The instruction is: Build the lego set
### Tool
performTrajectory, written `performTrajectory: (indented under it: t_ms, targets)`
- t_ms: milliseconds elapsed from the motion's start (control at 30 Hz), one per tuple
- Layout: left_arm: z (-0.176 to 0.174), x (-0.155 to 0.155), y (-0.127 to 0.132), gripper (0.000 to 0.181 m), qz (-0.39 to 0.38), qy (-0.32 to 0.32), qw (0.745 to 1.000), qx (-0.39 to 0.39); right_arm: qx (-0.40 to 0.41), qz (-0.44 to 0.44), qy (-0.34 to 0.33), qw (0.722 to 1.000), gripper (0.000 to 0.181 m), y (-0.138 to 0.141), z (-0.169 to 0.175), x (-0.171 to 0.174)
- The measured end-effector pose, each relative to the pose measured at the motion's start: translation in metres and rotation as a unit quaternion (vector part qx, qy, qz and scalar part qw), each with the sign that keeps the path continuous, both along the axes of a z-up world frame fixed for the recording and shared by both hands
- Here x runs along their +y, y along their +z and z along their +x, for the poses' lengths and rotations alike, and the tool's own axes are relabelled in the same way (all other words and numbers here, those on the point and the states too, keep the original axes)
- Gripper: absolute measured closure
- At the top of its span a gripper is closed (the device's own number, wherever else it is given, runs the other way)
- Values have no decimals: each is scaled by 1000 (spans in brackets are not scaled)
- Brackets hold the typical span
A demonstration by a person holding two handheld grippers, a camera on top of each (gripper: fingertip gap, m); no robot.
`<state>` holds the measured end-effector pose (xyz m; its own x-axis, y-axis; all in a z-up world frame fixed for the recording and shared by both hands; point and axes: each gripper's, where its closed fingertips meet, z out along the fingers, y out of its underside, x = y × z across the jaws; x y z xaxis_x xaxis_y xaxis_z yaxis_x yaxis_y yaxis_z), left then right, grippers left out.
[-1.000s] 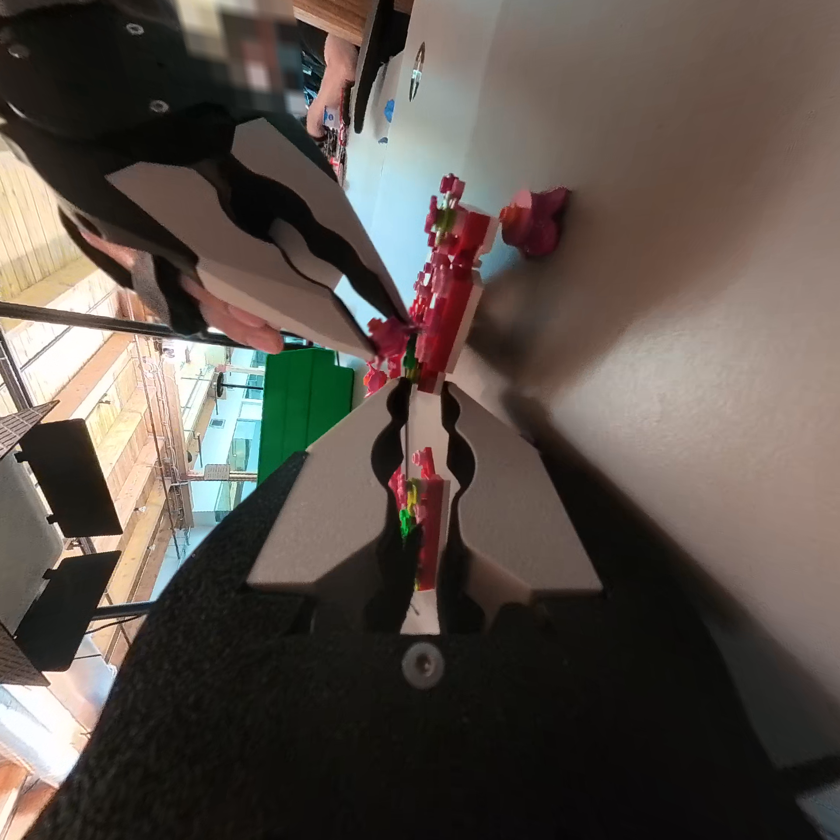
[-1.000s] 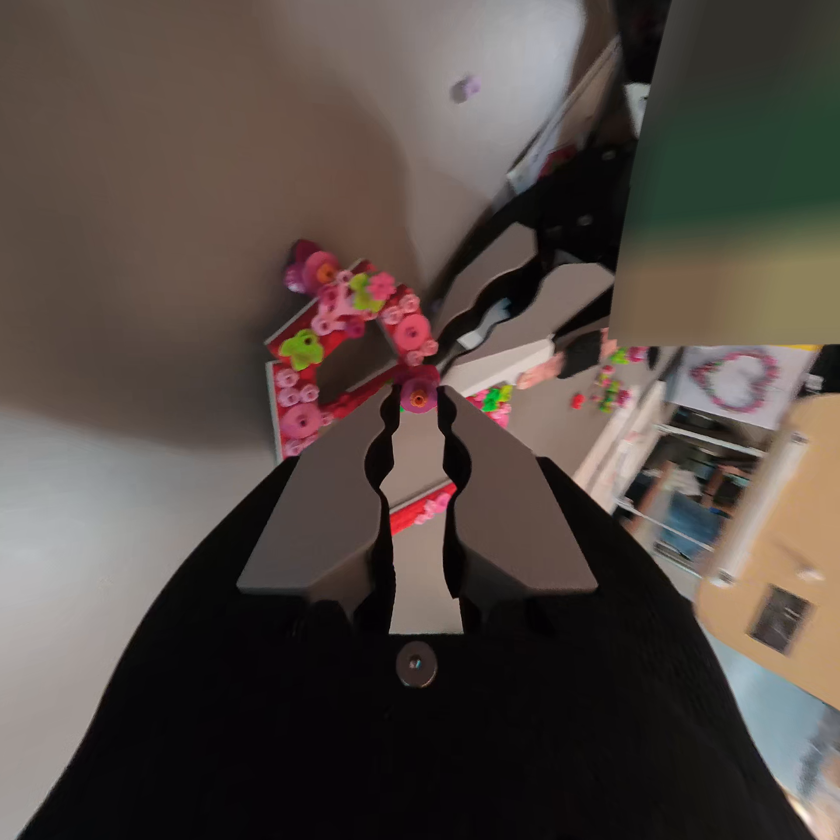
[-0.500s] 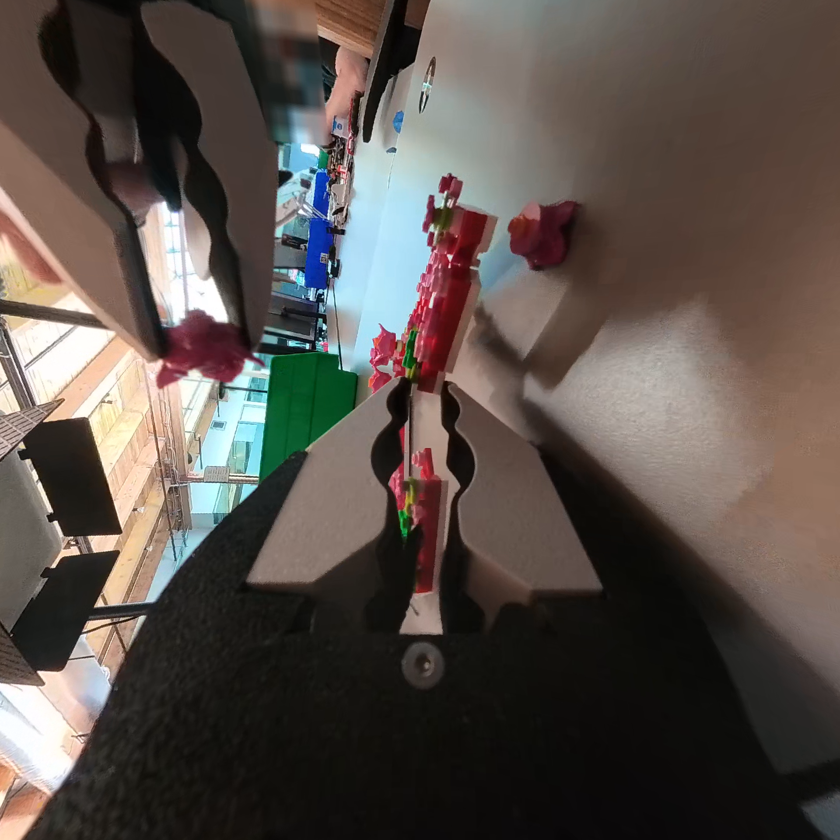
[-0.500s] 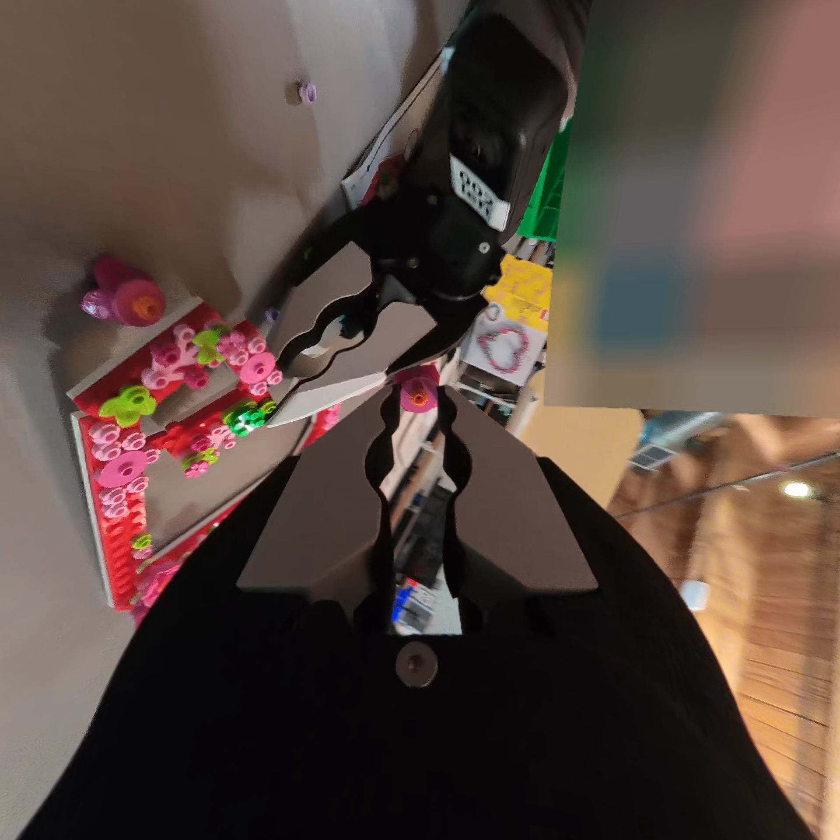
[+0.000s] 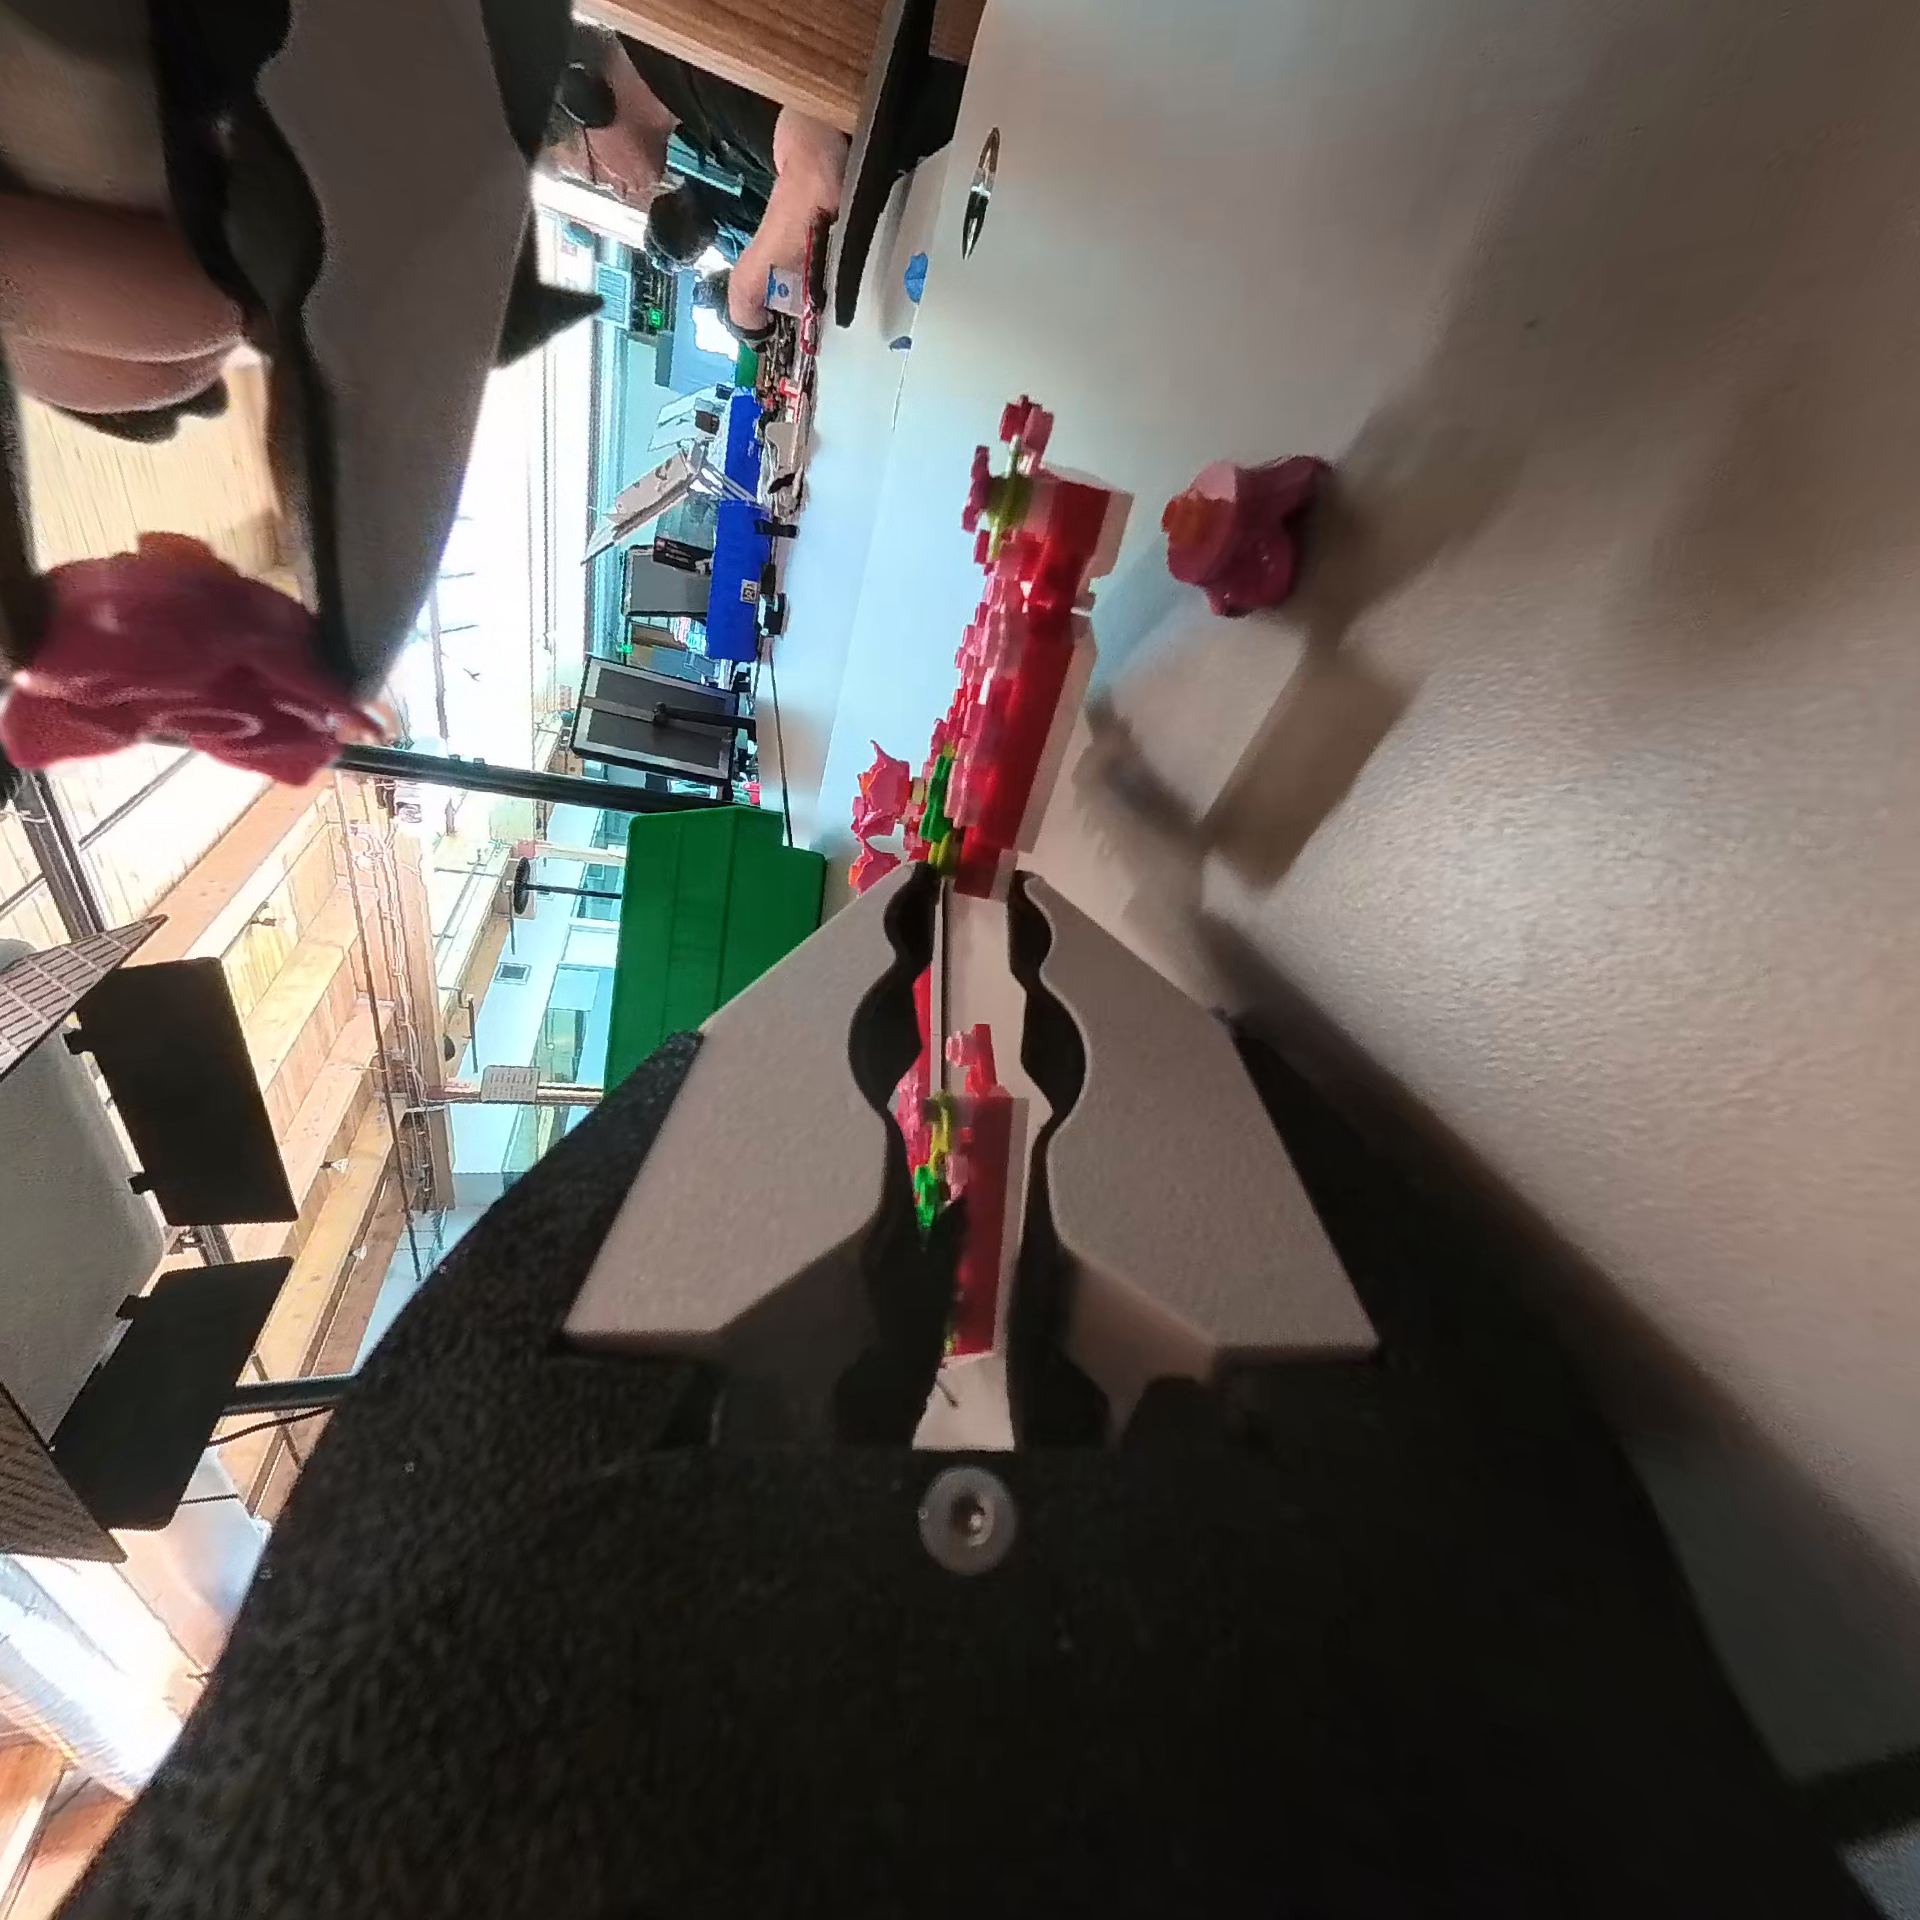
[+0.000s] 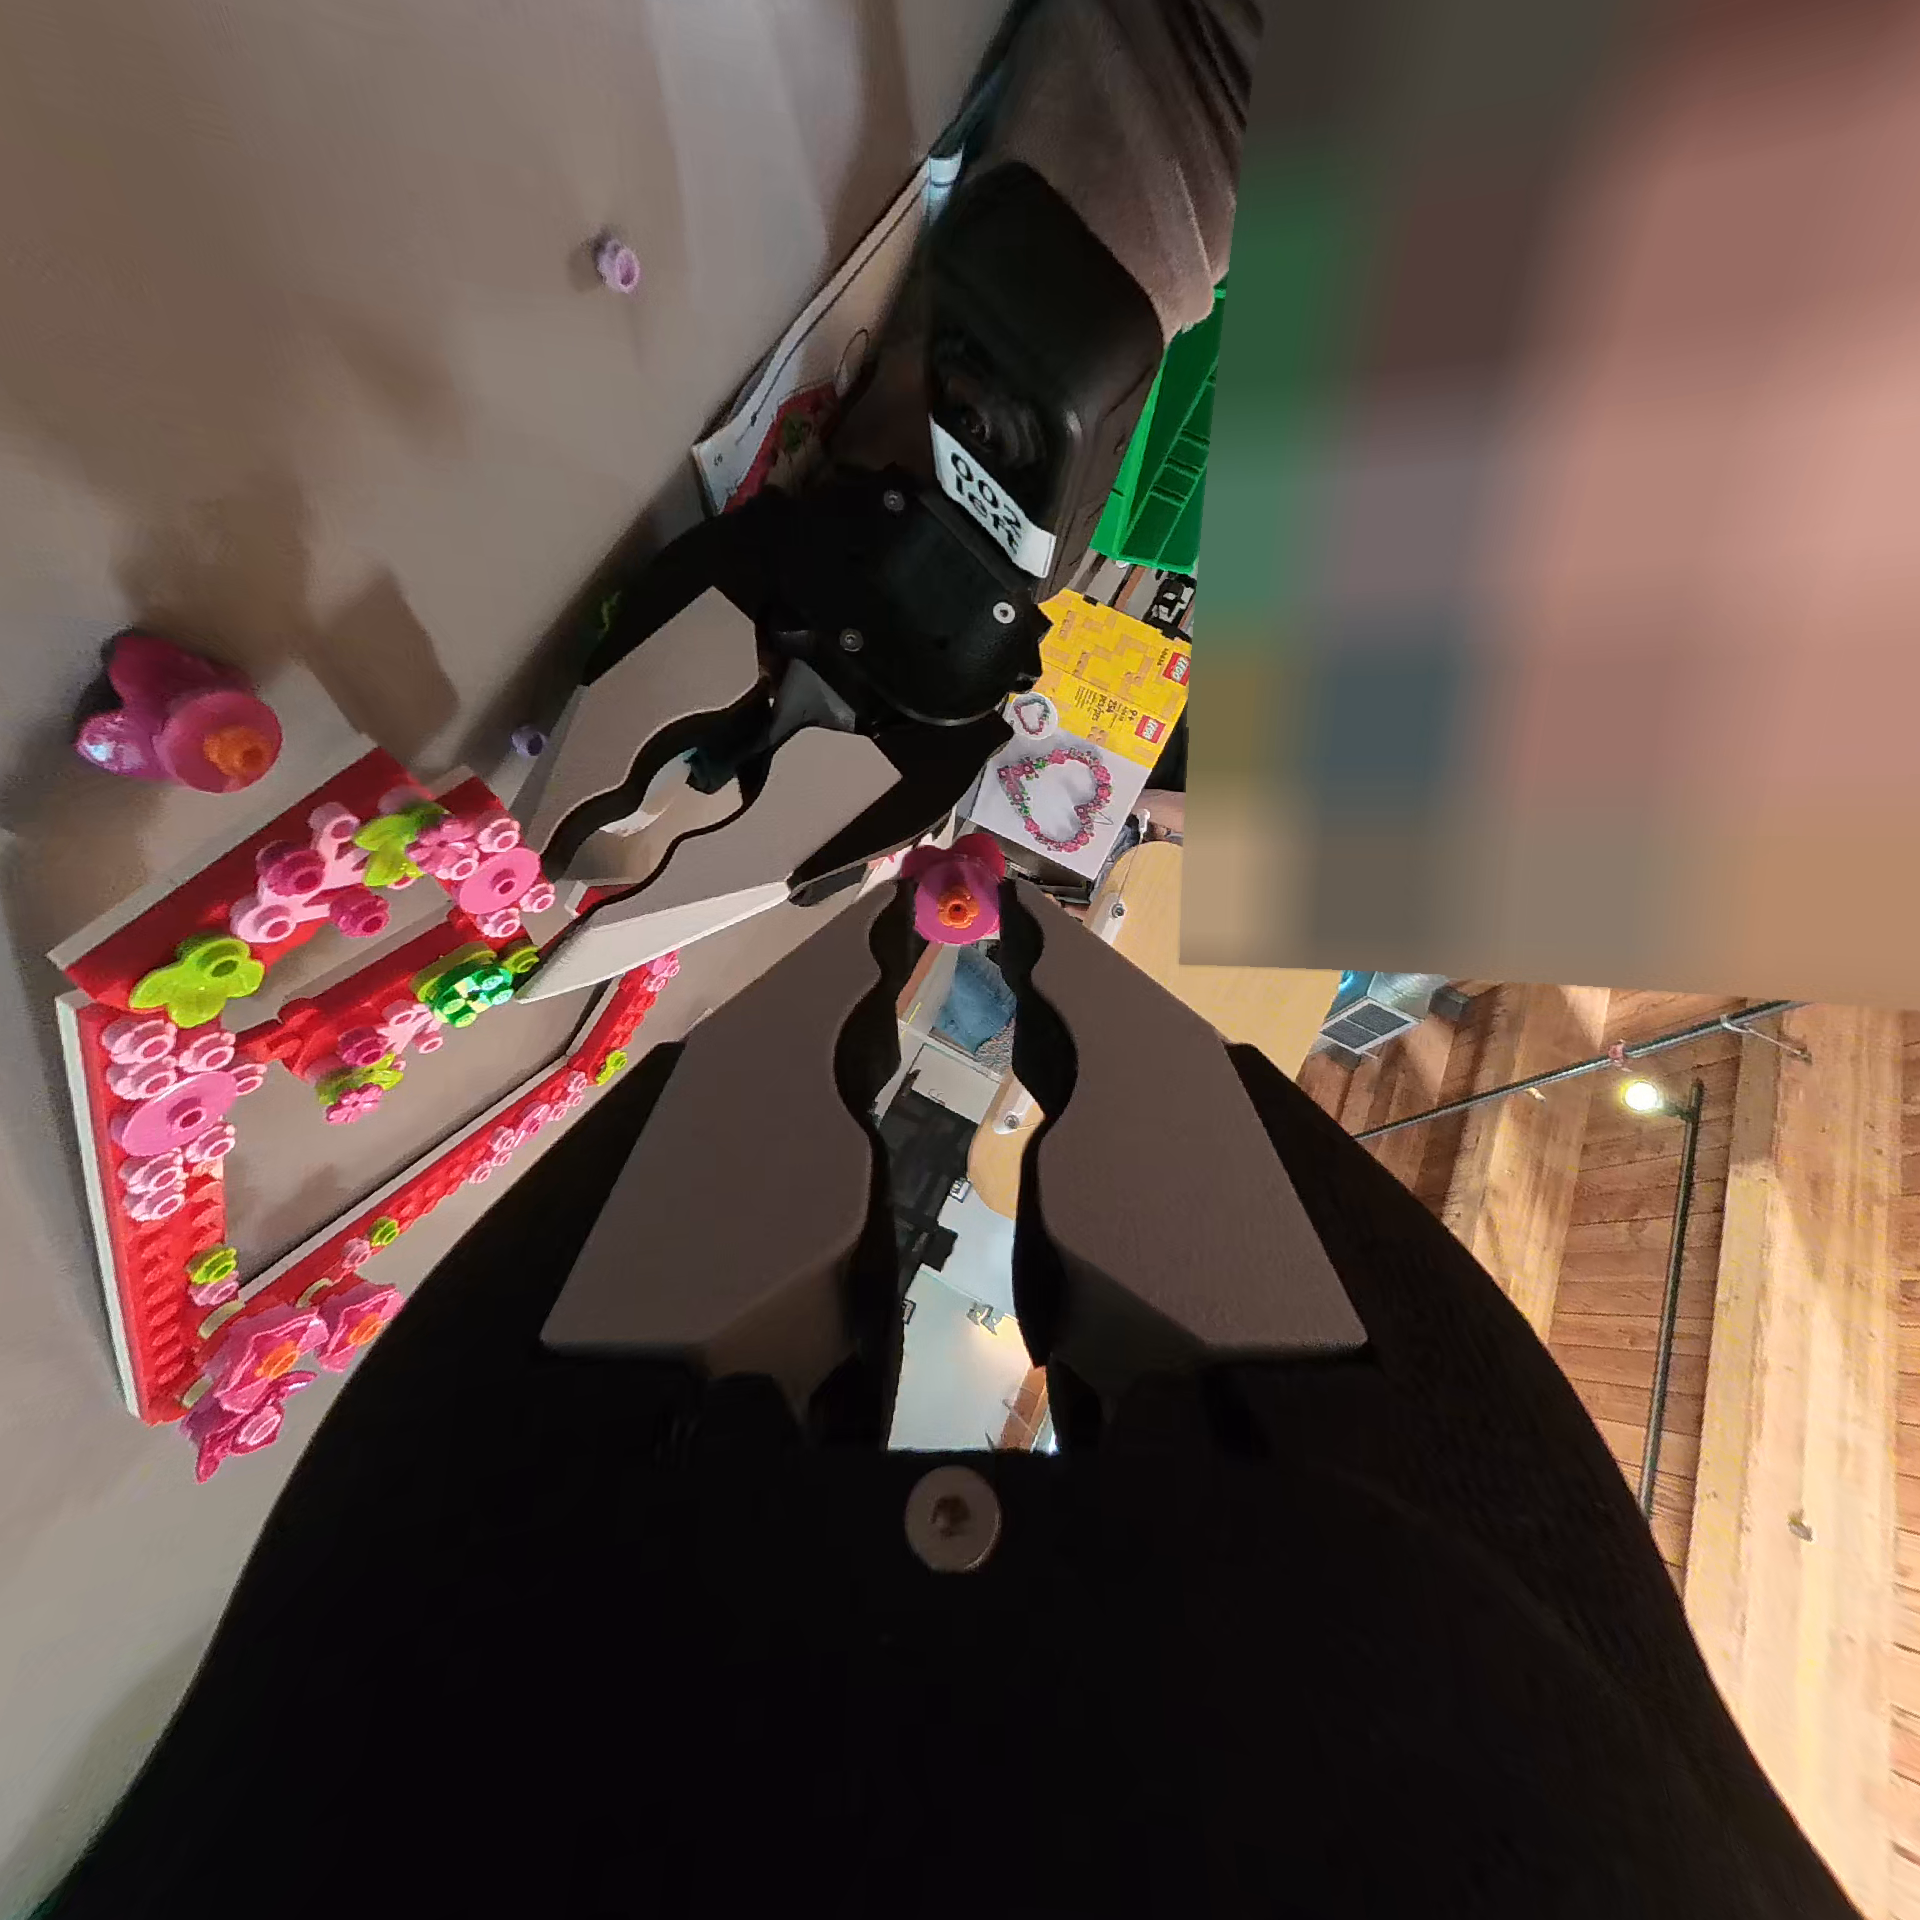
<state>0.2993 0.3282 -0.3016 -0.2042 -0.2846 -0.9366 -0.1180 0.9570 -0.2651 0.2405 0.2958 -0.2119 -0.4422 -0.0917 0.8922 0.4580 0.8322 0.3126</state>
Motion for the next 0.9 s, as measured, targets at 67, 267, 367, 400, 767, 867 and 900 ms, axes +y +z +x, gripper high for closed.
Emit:
performTrajectory:
  t_ms: [67, 267, 367, 400, 767, 867, 900]
  targets:
    - [0, 0, 0, 170, 0, 0, 1000, 0, 1, 1, 1, 1000, 167, 1, -1, -1]
    - [0, 0, 0, 170, 0, -1, 1000, 0, 0, 0, 1, 1000, 167, 0, 0, -1]
    - [0, 0, 0, 170, 0, -1, 1000, 0, -1, -7, -1, 1000, 167, -2, 1, -1]
    - [0, 0, 0, 170, 0, -1, 1000, -1, -2, -13, -4, 1000, 167, -4, 2, 0]
    - [0, -1, 1, 170, -1, -3, 1000, -3, 36, -357, -146, 922, 167, -41, 41, 15]
    - [0, -1, 1, 170, 0, -5, 1000, -4, 61, -492, -206, 844, 167, -54, 48, 16]
    - [0, -1, 1, 170, 1, -5, 1000, -4, 64, -531, -226, 814, 167, -59, 51, 17]
